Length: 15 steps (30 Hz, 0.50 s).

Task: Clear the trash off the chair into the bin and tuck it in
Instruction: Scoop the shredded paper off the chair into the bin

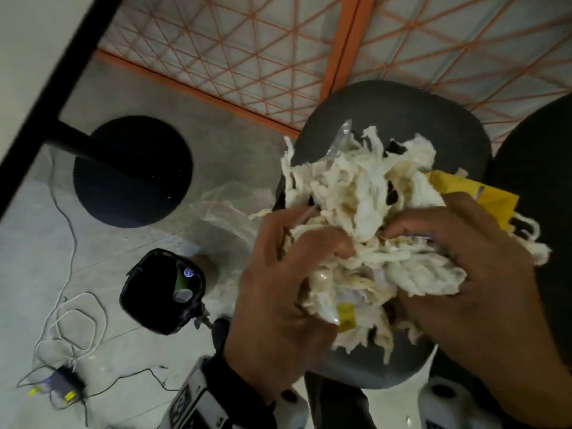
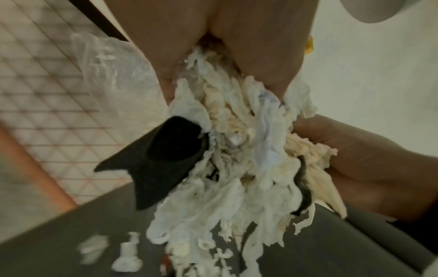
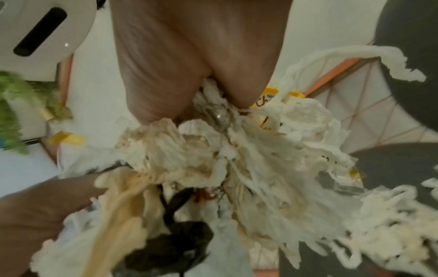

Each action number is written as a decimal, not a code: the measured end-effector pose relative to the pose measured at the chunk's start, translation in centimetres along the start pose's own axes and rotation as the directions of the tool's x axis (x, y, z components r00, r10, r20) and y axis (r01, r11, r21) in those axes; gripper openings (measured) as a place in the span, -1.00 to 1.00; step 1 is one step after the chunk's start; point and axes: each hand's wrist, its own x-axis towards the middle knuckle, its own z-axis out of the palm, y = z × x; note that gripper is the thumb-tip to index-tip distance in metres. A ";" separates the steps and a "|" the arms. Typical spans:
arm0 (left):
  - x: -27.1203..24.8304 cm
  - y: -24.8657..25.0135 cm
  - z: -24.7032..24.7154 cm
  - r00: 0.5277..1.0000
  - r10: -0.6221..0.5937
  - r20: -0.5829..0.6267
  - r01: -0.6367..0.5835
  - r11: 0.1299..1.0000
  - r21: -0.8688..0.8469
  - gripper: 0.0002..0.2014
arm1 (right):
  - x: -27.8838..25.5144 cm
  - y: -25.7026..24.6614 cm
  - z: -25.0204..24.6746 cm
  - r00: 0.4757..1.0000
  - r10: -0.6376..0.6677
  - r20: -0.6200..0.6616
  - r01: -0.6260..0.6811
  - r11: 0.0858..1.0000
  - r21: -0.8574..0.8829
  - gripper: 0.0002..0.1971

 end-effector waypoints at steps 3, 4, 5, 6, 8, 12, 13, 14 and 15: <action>-2.8 -3.8 -4.7 0.995 -0.060 -0.074 0.059 0.998 -0.025 -0.58 | 0.8 -4.1 6.2 0.992 -0.051 0.114 0.042 0.996 0.073 -0.78; -3.8 -5.4 -6.1 0.992 -0.075 -0.103 0.073 0.997 -0.026 -0.61 | 1.1 -4.9 8.3 0.982 -0.074 0.173 0.061 0.995 0.083 -0.75; -4.7 -7.1 -7.3 0.987 -0.091 -0.133 0.087 0.996 -0.036 -0.63 | 1.4 -5.5 10.5 0.973 -0.084 0.216 0.065 0.993 0.095 -0.73; -5.7 -8.9 -8.4 0.980 -0.109 -0.165 0.102 0.994 -0.048 -0.64 | 1.6 -6.2 12.8 0.963 -0.089 0.254 0.067 0.993 0.093 -0.69; -7.9 -13.1 -10.3 0.961 -0.148 -0.233 0.136 0.989 -0.065 -0.64 | 1.9 -7.1 17.9 0.938 -0.130 0.322 0.113 0.991 0.074 -0.62; -12.8 -22.9 -13.6 0.897 -0.297 -0.328 0.277 0.955 -0.107 -0.62 | 2.3 -8.4 29.3 0.872 -0.217 0.440 0.199 0.976 0.087 -0.61; -14.0 -25.0 -14.3 0.870 -0.355 -0.342 0.332 0.935 -0.126 -0.55 | 2.3 -8.6 32.2 0.855 -0.235 0.462 0.213 0.972 0.100 -0.61; -15.2 -27.0 -14.9 0.838 -0.414 -0.355 0.388 0.910 -0.145 -0.48 | 2.2 -8.8 35.0 0.837 -0.252 0.486 0.224 0.968 0.116 -0.60; -16.3 -28.9 -15.4 0.804 -0.467 -0.369 0.440 0.884 -0.160 -0.45 | 2.0 -8.8 37.8 0.820 -0.266 0.507 0.230 0.964 0.134 -0.59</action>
